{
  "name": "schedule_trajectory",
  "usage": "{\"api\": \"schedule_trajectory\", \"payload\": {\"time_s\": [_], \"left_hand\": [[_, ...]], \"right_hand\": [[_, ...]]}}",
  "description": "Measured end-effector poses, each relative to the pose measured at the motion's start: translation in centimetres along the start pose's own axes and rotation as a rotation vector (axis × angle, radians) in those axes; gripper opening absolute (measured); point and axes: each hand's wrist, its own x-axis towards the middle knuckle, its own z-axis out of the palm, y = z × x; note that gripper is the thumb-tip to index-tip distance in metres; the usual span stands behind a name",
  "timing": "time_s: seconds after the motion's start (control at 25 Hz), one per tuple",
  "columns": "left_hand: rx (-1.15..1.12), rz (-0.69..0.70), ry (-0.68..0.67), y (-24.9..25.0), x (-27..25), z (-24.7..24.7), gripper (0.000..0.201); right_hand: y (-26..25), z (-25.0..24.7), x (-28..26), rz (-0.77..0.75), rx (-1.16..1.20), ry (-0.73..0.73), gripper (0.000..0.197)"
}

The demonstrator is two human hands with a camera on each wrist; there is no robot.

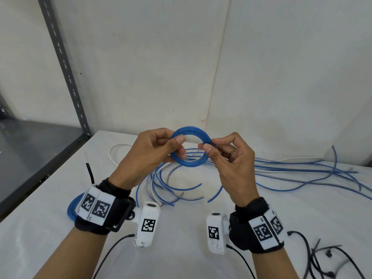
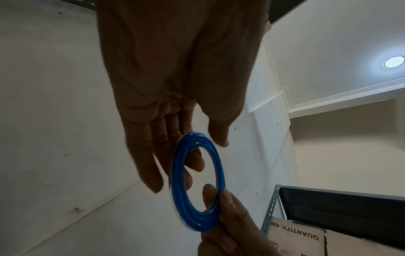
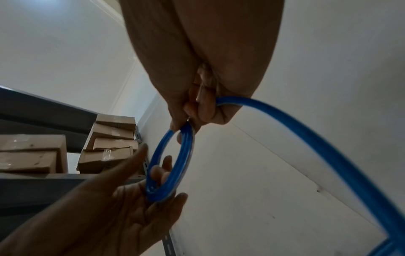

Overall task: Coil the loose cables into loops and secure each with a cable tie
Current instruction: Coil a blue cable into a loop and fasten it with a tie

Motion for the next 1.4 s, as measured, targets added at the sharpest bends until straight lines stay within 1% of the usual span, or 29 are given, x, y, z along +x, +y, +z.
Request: {"api": "schedule_trajectory", "payload": {"time_s": [0.08,0.12,0.24,0.32,0.4,0.52,0.6,0.68,0.84,0.92,1.0,1.12,1.16,1.24,1.28,1.32,1.4], "left_hand": [[-0.021,-0.036,-0.024,0.3,-0.1,0.3,0.050],[-0.022,-0.057,-0.031,0.5,-0.2,0.4,0.053],[0.033,-0.111,-0.039,0.6,-0.3,0.8,0.050],[-0.047,-0.094,0.029,0.7,-0.1,0.5,0.050],[-0.204,-0.113,0.113,1.0,0.2,0.1,0.050],[-0.375,-0.139,0.169,1.3,0.3,0.0,0.048],[-0.414,-0.127,0.190,1.2,0.3,0.3,0.047],[-0.411,-0.113,0.196,1.0,0.3,0.7,0.049],[-0.397,-0.092,0.168,0.5,0.0,2.1,0.053],[-0.366,-0.095,0.147,0.2,0.0,2.3,0.052],[-0.270,-0.149,0.083,0.1,0.2,1.7,0.051],[-0.066,-0.254,-0.121,0.3,0.0,1.1,0.053],[0.022,-0.266,-0.161,0.4,-0.2,1.3,0.055],[0.175,-0.236,-0.169,0.4,-0.6,1.8,0.057],[0.202,-0.214,-0.152,0.2,-0.7,1.8,0.059],[0.200,-0.191,-0.131,0.1,-0.6,1.6,0.058],[0.151,-0.153,-0.084,-0.2,-0.2,1.0,0.051]], "right_hand": [[0.1,0.1,-0.2,-0.019,0.002,-0.060,0.020],[0.2,0.2,-0.3,-0.025,-0.008,-0.105,0.019],[0.4,0.4,-0.4,-0.003,-0.051,-0.207,0.015],[0.3,0.2,-0.3,0.003,-0.054,-0.234,0.011],[0.1,0.0,-0.2,0.013,-0.027,-0.232,0.009],[0.1,0.3,-0.4,0.068,0.072,-0.237,0.013],[0.1,0.7,-0.5,0.114,0.106,-0.255,0.016],[0.0,0.8,-0.6,0.118,0.102,-0.253,0.018],[-0.1,1.1,-0.6,0.056,0.121,-0.117,0.018],[0.0,0.9,-0.5,0.014,0.127,-0.083,0.016],[-0.1,0.1,-0.2,0.000,0.119,-0.097,0.015],[0.0,-1.1,0.0,0.014,-0.005,-0.225,0.013],[0.1,-1.2,-0.1,0.025,-0.057,-0.276,0.012],[0.3,-1.5,0.0,0.058,-0.136,-0.335,0.008],[0.4,-1.7,0.1,0.068,-0.161,-0.339,0.007],[0.4,-2.1,0.3,0.062,-0.181,-0.326,0.008],[0.4,-2.8,0.6,0.018,-0.211,-0.274,0.006]]}}
